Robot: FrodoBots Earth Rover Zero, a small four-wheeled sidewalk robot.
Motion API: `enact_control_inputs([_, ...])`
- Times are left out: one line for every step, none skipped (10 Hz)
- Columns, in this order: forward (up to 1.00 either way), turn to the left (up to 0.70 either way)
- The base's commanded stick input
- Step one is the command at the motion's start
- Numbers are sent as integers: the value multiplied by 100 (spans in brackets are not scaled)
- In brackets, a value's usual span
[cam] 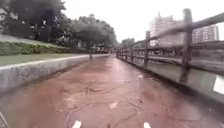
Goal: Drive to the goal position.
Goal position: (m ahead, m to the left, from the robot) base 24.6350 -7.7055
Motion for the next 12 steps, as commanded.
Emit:
enact_control_inputs([50,25])
enact_control_inputs([50,50])
enact_control_inputs([50,50])
enact_control_inputs([50,50])
enact_control_inputs([50,36])
enact_control_inputs([50,8])
enact_control_inputs([50,0])
enact_control_inputs([50,0])
enact_control_inputs([50,0])
enact_control_inputs([50,0])
enact_control_inputs([50,0])
enact_control_inputs([50,0])
